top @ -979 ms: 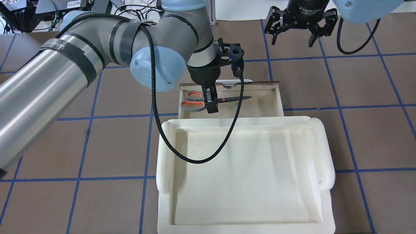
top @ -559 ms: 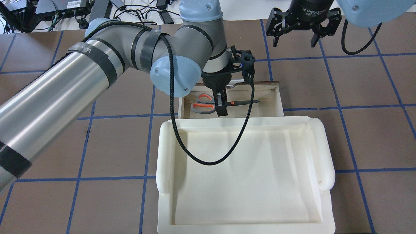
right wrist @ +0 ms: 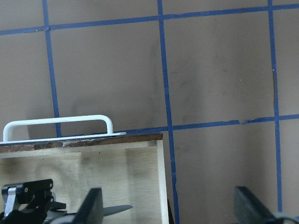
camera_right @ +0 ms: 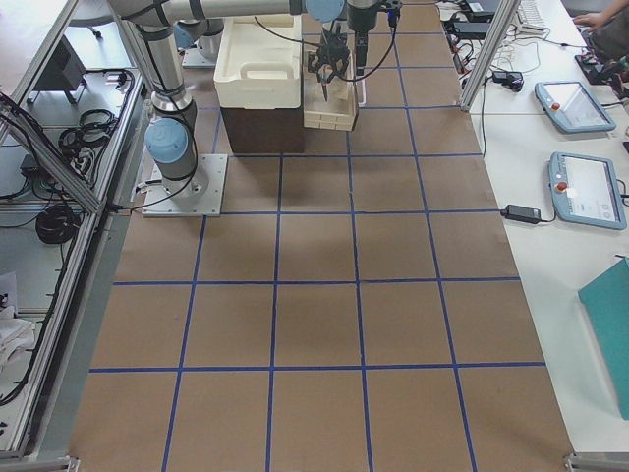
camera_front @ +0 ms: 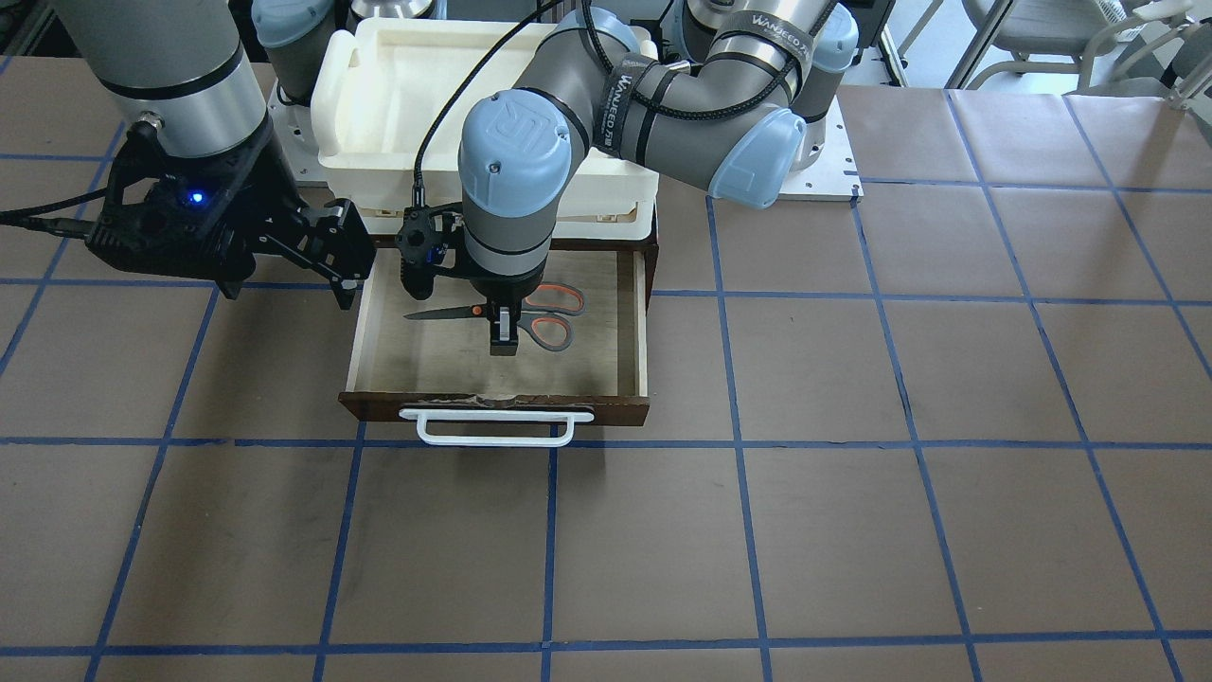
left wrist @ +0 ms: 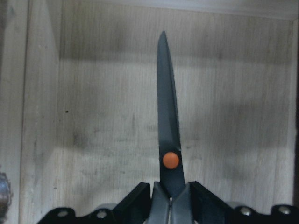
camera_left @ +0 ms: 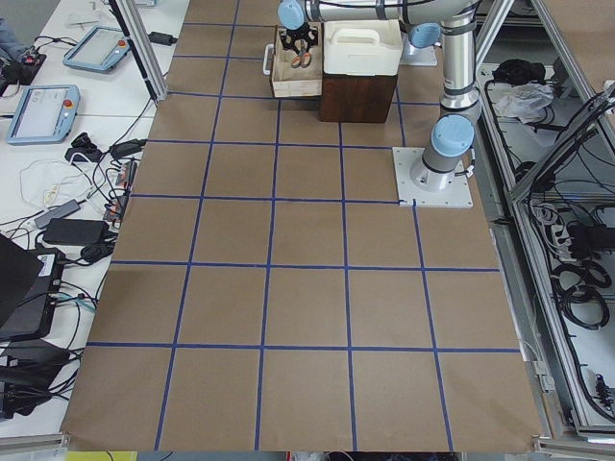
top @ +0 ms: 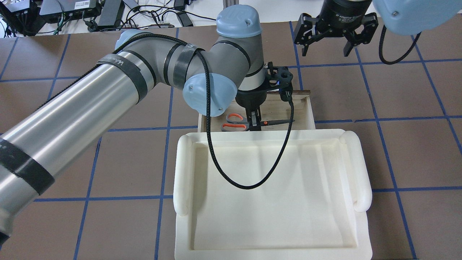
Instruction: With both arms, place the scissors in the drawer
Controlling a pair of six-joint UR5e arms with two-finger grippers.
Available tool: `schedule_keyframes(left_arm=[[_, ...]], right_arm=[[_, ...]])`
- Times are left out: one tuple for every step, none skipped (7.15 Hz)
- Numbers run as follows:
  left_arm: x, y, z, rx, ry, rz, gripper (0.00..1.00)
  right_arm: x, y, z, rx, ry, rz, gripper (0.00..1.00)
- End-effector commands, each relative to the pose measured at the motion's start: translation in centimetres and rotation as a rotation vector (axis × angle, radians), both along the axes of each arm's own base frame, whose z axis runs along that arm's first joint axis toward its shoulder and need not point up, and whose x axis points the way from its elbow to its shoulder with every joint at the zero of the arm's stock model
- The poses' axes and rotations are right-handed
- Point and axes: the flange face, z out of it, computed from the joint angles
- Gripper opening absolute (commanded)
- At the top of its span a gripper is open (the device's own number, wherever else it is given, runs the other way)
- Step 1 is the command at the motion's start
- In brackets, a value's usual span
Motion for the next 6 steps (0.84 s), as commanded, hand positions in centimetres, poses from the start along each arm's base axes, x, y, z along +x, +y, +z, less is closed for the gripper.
schedule_keyframes(left_arm=[[-0.12,0.14,-0.19,0.005,-0.001,0.002,0.3],[-0.07,0.24,-0.2,0.009,-0.003,0.004,0.99],[-0.01,0.31,-0.27,0.015,-0.008,0.005,1.0],[-0.03,0.31,-0.27,0.016,-0.007,0.007,1.0],[-0.04,0.32,-0.27,0.017,-0.006,0.007,1.0],[-0.02,0.32,-0.16,0.013,-0.006,0.007,1.0]], right_arm=[[-0.01,-0.05,-0.17,0.004,-0.006,0.0,1.0],[0.09,0.01,-0.07,0.001,-0.007,0.002,1.0],[0.09,0.05,-0.24,0.006,-0.007,0.002,1.0],[0.07,0.07,-0.25,0.007,-0.005,0.002,1.0],[0.07,0.12,-0.17,0.006,-0.005,0.002,1.0],[0.06,0.17,-0.09,0.004,-0.006,0.002,1.0]])
